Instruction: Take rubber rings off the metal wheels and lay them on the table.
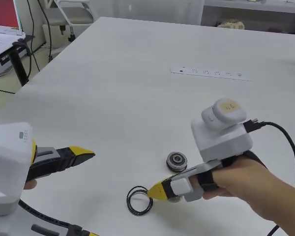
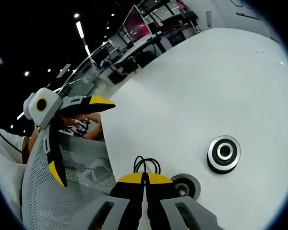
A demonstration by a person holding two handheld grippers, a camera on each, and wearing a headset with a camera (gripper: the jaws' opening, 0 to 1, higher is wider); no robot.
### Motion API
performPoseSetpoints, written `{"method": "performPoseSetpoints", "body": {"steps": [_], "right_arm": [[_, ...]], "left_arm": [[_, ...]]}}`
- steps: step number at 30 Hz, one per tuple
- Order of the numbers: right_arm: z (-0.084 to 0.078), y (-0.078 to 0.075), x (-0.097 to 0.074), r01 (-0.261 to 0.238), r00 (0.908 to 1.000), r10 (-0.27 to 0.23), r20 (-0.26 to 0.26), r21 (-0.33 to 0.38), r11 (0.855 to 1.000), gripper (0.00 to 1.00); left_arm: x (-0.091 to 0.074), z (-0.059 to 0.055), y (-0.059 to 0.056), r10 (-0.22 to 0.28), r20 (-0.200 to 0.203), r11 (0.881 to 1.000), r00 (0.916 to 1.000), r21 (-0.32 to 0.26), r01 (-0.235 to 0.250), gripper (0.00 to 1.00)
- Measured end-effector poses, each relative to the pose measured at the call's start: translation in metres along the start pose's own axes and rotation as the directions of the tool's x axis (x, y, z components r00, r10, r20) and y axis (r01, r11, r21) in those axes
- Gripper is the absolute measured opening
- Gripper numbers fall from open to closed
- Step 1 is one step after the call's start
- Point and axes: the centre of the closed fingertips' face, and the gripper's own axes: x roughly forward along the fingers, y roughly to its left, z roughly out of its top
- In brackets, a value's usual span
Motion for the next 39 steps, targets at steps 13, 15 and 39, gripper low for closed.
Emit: {"method": "performPoseSetpoints", "body": {"steps": [13, 15, 39], "right_arm": [[-0.0028, -0.003, 0.001, 0.018, 0.9997, -0.018, -0.013, -0.009, 1.0, 0.0], [-0.0025, -0.0036, 0.001, 0.023, 0.9996, -0.024, -0.013, -0.016, 1.0, 0.0], [-0.0058, -0.0049, 0.0031, 0.08, 0.9947, -0.089, -0.053, -0.144, 0.986, 0.0]], "left_arm": [[-0.0005, -0.0015, 0.001, 0.008, -0.008, 1.0, 0.9999, 0.0, -0.008, 0.99], [-0.0007, -0.0027, 0.0018, 0.012, -0.015, 1.0, 0.9998, 0.0, -0.012, 0.99], [-0.0001, -0.0042, 0.0005, 0.004, -0.025, 1.0, 0.9997, 0.002, -0.004, 0.99]]}}
